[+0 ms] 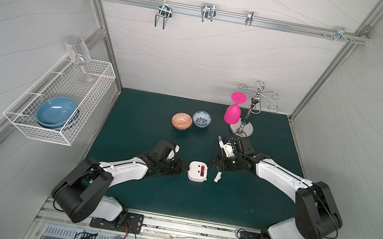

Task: Remove the battery from the alarm
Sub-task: Adjust the alarm at the center of the board.

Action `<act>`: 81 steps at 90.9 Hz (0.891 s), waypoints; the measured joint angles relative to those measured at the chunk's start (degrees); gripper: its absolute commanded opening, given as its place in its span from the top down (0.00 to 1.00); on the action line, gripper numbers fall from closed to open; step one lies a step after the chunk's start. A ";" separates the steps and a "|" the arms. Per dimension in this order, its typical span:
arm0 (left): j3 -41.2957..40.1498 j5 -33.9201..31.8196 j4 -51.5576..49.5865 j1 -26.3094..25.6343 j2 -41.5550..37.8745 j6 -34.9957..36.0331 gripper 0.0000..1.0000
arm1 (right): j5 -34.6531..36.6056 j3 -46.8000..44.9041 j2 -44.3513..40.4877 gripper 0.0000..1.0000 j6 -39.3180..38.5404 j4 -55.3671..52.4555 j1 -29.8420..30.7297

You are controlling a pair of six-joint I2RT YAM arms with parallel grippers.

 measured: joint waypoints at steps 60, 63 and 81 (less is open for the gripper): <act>5.18 -5.60 -3.43 -8.55 8.94 -0.50 0.66 | -7.34 10.88 13.90 0.46 -7.32 -4.70 3.43; 5.27 -5.92 -3.72 -7.93 8.96 -0.39 0.66 | -7.21 10.23 13.31 0.46 -7.37 -4.72 3.43; 7.32 -6.67 -5.90 -4.37 9.70 1.25 0.65 | -6.45 3.63 6.58 0.44 -6.60 -5.14 4.61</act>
